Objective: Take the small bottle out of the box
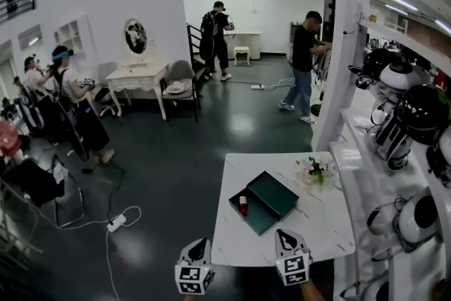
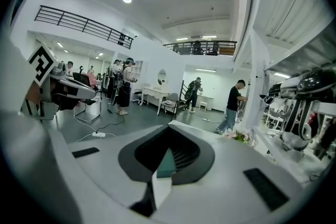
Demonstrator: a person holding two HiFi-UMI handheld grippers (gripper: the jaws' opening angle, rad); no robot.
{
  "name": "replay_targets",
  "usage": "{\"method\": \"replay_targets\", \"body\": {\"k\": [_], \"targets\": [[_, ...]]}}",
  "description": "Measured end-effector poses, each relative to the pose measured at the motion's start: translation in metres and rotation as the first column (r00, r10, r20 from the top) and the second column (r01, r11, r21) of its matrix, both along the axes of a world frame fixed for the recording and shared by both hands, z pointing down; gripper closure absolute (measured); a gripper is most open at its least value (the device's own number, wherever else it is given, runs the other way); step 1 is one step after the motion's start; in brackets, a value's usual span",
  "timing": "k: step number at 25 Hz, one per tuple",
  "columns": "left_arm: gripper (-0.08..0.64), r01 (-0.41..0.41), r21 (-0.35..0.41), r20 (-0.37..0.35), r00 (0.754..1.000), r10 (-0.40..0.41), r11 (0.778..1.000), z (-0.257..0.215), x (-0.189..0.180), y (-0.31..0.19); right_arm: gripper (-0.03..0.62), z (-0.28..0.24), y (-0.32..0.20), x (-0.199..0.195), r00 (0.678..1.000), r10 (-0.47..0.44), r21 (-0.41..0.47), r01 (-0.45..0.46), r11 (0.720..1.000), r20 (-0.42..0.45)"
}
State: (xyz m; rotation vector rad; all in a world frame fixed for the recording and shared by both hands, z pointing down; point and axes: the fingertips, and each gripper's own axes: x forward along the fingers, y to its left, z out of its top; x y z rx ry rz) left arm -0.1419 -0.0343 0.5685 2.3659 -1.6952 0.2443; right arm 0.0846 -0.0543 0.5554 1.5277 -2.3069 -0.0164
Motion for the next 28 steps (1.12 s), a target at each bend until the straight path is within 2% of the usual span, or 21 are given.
{"method": "replay_targets", "body": {"k": [19,28], "targets": [[0.541,0.151,-0.014,0.050,0.987,-0.151,0.988,-0.005,-0.006,-0.169,0.572,-0.006,-0.196,-0.019,0.986,-0.168,-0.011,0.168,0.986,0.023],[0.541,0.189,-0.042,0.068,0.980,-0.186,0.981,0.004,-0.010,-0.210,0.572,0.011,-0.245,-0.042,0.969,-0.242,-0.048,0.244,0.969,0.041]]}}
